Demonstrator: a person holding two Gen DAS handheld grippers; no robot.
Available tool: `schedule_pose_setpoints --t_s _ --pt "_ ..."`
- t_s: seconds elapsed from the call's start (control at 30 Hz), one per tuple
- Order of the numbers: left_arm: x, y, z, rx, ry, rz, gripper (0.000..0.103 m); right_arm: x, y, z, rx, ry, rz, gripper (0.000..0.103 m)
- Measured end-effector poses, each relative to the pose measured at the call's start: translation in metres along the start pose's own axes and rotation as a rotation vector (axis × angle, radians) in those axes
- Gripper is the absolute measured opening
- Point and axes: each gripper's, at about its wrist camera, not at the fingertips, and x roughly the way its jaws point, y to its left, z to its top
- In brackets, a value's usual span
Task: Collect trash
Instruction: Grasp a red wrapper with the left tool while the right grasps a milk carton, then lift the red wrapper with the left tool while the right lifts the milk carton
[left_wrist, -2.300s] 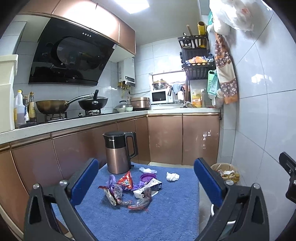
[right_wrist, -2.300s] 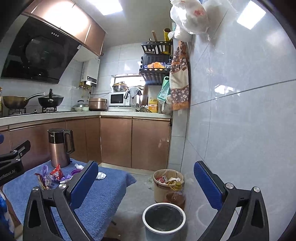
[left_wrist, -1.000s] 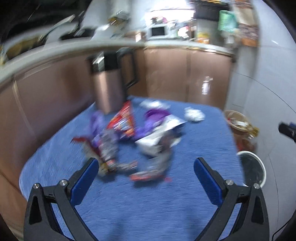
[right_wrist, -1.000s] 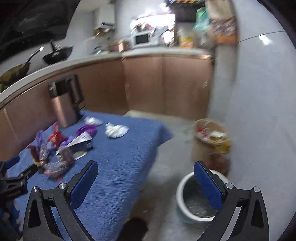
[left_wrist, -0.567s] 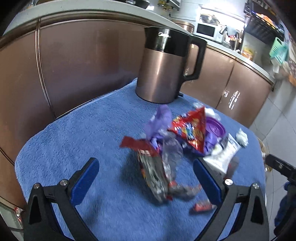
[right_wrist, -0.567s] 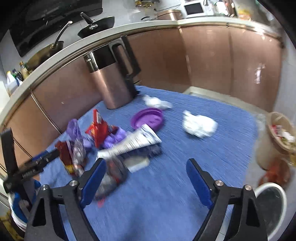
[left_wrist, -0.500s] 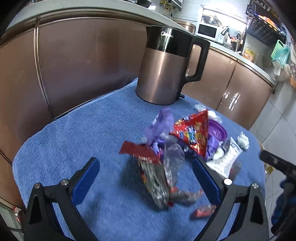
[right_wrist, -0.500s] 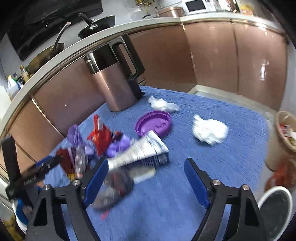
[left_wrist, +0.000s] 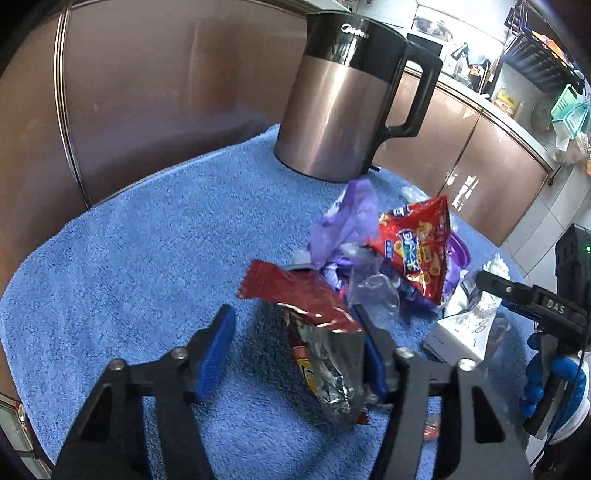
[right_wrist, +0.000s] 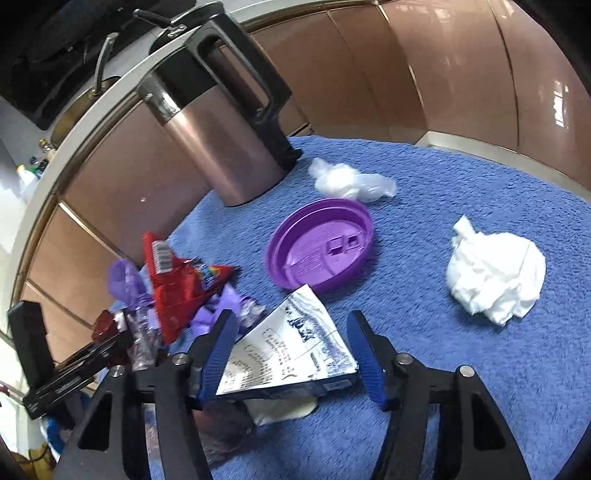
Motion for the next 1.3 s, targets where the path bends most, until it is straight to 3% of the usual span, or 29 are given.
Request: schedule_pose_setpoints --t_s 0.17,0.3,0.5,0.63,0.97,1.3 --pt "0.002 0.003 -0.004 0.002 0.016 -0.026 0.043 -0.02 0.006 -0.019 -0.028 0.011 0.077 0.058" --pt "-0.002 0.006 -0.008 0.001 0.013 -0.033 0.043 -0.037 0.012 -0.038 -0.066 0.02 0.138 0.059" --pt "-0.006 0.007 -0.011 0.015 0.009 -0.035 0.042 -0.05 0.014 -0.058 -0.083 0.037 0.165 0.059" --pt "-0.003 0.009 -0.011 0.012 0.023 -0.036 0.031 -0.044 0.017 -0.057 -0.095 0.057 0.158 0.053" --pt "-0.002 0.022 -0.007 -0.031 0.024 -0.043 0.024 -0.039 -0.013 -0.05 0.052 0.054 0.191 0.053" --pt "-0.005 0.033 -0.01 -0.059 0.023 -0.062 0.02 -0.027 0.019 -0.054 -0.15 0.13 0.155 0.053"
